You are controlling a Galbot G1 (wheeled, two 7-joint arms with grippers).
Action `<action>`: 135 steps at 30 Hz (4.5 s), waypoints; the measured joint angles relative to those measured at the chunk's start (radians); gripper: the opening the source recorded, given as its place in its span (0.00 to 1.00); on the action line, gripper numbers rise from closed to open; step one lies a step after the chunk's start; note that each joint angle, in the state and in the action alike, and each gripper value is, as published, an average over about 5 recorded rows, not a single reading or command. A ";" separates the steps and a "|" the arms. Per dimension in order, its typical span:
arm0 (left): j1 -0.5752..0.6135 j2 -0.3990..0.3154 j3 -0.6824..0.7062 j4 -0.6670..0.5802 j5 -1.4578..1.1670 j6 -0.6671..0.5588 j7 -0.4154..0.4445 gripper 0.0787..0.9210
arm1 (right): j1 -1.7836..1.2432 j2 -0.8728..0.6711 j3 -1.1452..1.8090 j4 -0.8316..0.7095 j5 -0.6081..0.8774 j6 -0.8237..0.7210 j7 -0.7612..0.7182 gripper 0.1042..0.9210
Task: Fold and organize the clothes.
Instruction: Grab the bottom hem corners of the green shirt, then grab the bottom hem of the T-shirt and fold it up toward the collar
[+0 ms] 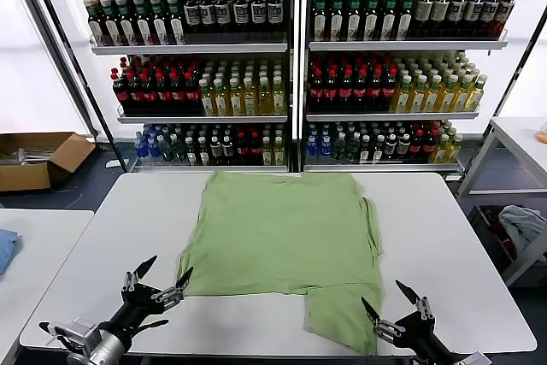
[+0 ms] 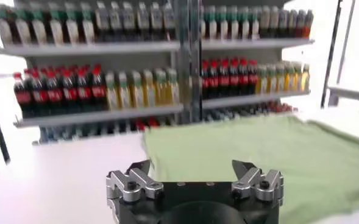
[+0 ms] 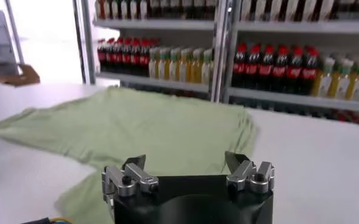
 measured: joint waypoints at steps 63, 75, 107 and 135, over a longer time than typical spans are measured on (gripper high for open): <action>-0.027 0.010 0.060 0.067 -0.021 0.120 -0.063 0.01 | -0.065 -0.017 -0.017 0.027 0.107 -0.016 -0.082 0.00; 0.042 -0.016 0.012 -0.072 -0.034 0.113 -0.086 0.01 | -0.145 -0.004 0.021 0.070 0.180 0.037 -0.135 0.00; -0.294 0.036 0.062 0.086 -0.370 0.078 -0.135 0.01 | 0.413 -0.129 -0.055 -0.196 0.471 -0.035 -0.075 0.00; -0.639 -0.007 0.162 0.528 -0.308 0.105 -0.131 0.25 | 0.806 -0.128 -0.251 -0.573 0.334 -0.046 0.006 0.37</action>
